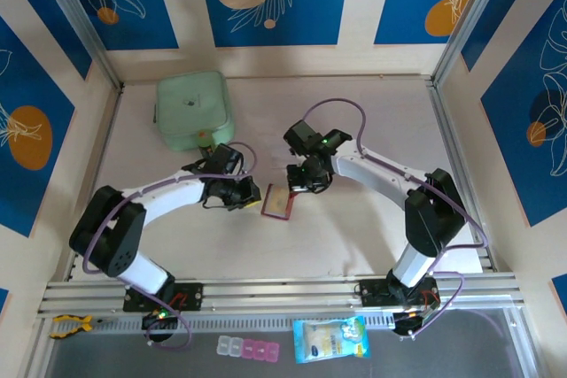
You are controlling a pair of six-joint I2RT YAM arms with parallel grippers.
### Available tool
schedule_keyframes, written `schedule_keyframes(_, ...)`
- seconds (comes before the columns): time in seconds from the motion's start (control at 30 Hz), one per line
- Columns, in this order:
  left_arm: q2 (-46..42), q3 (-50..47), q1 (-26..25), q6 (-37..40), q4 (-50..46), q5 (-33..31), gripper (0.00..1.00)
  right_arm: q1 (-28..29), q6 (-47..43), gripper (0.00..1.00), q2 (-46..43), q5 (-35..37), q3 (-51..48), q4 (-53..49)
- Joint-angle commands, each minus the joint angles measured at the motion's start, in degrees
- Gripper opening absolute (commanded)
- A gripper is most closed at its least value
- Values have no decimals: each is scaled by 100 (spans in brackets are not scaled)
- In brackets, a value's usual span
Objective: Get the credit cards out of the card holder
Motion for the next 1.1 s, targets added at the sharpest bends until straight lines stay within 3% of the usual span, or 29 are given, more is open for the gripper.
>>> schedule_keyframes(0.0,171,152,-60,-154,340,310,12,-263,44,0,-193,113,-291,-53)
schedule_keyframes(0.4,511,178,-181,-275,593,465,8,-885,-11,0,-68,77,-1081,405)
schedule_keyframes(1.07,705,111,-234,-128,17,-110,5,-756,66,0,820,248,-1154,816)
